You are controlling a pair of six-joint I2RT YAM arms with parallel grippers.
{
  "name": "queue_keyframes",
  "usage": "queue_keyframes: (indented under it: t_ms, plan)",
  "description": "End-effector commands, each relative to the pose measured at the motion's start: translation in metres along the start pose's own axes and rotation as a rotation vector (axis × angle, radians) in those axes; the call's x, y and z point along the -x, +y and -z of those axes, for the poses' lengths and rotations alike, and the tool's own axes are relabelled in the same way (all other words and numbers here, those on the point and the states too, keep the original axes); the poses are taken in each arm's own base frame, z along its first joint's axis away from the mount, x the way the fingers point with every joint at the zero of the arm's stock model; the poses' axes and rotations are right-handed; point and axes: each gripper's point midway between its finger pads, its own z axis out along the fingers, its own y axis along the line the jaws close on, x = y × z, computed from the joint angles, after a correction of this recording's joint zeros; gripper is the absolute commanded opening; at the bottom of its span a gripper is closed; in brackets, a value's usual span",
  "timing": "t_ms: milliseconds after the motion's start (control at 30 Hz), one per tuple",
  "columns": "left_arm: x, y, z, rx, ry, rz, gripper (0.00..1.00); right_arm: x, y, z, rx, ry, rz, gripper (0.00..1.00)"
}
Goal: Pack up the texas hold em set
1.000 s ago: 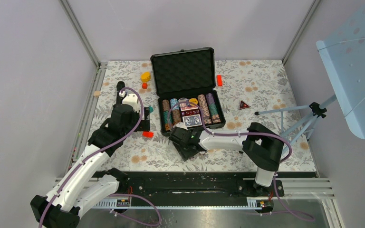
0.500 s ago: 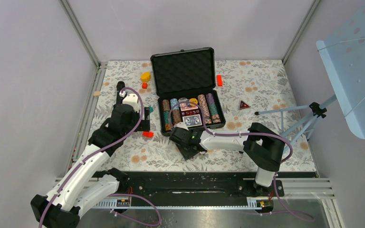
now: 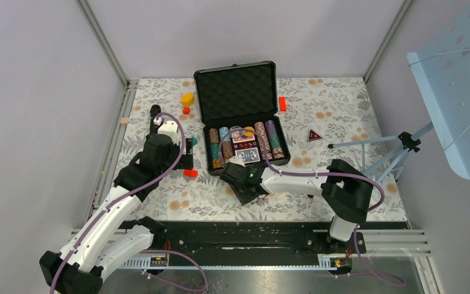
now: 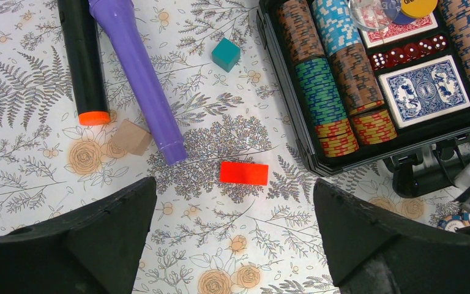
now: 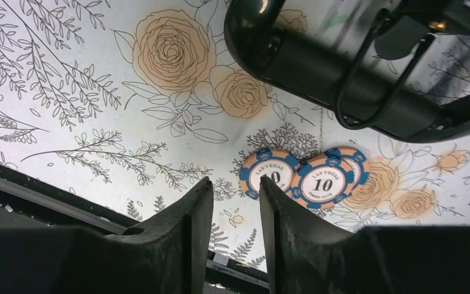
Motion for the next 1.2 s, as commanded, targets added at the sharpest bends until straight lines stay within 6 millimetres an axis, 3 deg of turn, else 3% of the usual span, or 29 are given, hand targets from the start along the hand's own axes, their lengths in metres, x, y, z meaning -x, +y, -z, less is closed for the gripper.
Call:
queue_keyframes:
  t_ms: [0,133,467,633,767,900,1067,1167]
  plan:
    - [0.010,-0.003,0.000,-0.013,-0.040,0.015,0.99,0.022,-0.006,0.026,-0.004,-0.076,-0.023,0.41]
    - [0.010,-0.003,0.000,-0.014,-0.041,0.016,0.99,0.022,-0.011,0.027,-0.010,-0.079,-0.031,0.42]
    - [0.010,-0.003,-0.001,-0.014,-0.039,0.015,0.99,0.021,-0.029,0.025,-0.034,-0.087,-0.035,0.59]
    - [0.009,-0.003,-0.001,-0.013,-0.037,0.013,0.99,0.027,-0.032,0.031,0.004,-0.101,-0.001,0.60]
    - [0.010,-0.003,-0.001,-0.016,-0.038,0.013,0.99,0.024,-0.027,0.024,0.039,-0.074,0.039,0.60]
    - [0.010,-0.003,0.000,-0.015,-0.039,0.015,0.99,0.007,-0.020,0.002,0.069,-0.004,0.042,0.60]
    - [0.010,-0.003,-0.001,-0.016,-0.039,0.014,0.99,-0.043,-0.016,-0.041,0.052,0.213,0.003,0.61]
    - [0.010,-0.003,0.000,-0.014,-0.041,0.015,0.99,-0.064,-0.012,-0.055,0.064,0.276,-0.038,0.60]
